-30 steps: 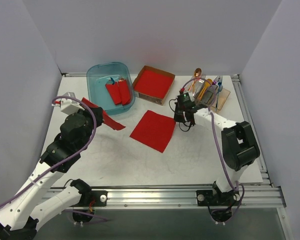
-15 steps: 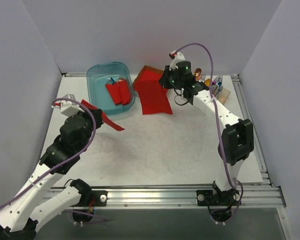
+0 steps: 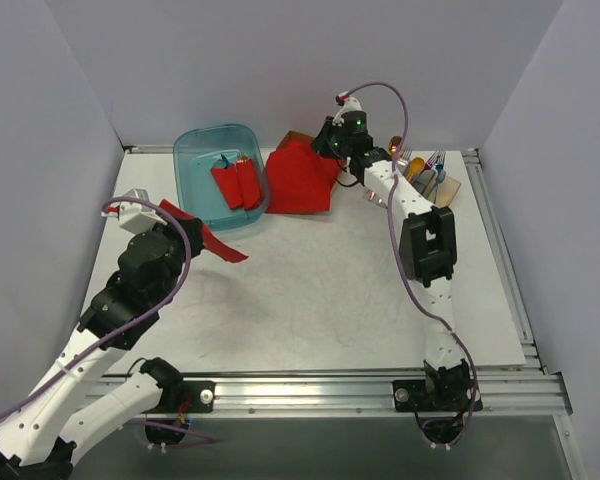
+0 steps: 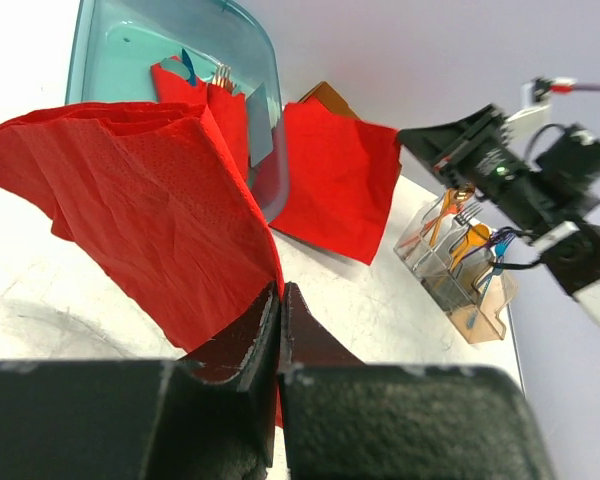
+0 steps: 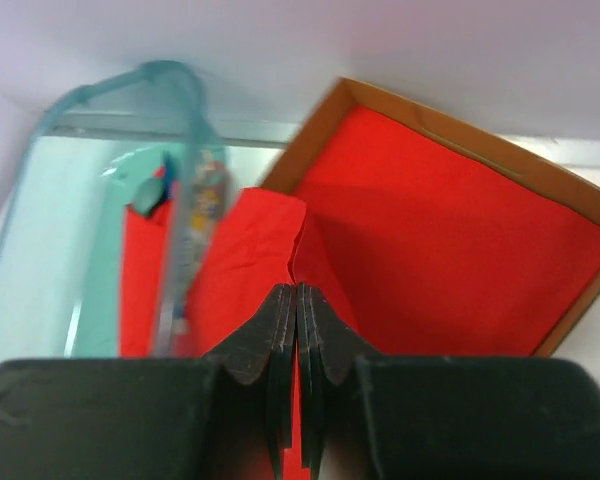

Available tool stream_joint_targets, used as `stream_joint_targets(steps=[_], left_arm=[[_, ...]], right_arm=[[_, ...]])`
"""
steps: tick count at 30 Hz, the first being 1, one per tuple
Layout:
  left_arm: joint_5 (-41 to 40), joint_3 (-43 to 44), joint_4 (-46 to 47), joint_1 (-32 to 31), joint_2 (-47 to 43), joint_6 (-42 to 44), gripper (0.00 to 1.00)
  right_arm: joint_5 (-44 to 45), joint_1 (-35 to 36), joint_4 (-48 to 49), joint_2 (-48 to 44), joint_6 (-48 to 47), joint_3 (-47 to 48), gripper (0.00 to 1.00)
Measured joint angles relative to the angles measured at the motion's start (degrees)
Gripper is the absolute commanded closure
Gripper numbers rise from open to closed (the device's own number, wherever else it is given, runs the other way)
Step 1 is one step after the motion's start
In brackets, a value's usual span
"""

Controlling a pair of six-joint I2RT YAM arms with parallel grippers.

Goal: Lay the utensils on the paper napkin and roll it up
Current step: Place the napkin in the container.

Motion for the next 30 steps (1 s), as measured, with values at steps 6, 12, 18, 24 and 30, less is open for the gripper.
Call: stream_joint_targets(steps=[6,12,18,24,30], left_arm=[[-0.07,0.0,-0.09,0.02,-0.04,0.0,0.92],[-0.39,0.0,-0.11,0.02,0.26,0.15,0.92],[-0.79,0.0,-0.11,0.07,1.49,0.7,0.92],[-1.16,0.0,-0.09,0.07,2.14,0.94,0.92],[-1.09,0.0,-0.07,0.13,2.62,1.07,0.92]], right_arm=[[-1.36,-4.83,2.45,10.14,6.08,3.87,1.0],[-1.49,-8.22,8.28,12.26,11.08,3.85,1.0],[-0.42,-8.83,17.66,12.57,15.45,3.91,1.0],[0.17,-8.5,20.96,15.67,18.6,5.44,0.77],[0.87,-8.5,21.2,16.61,19.39,2.27,0.42]])
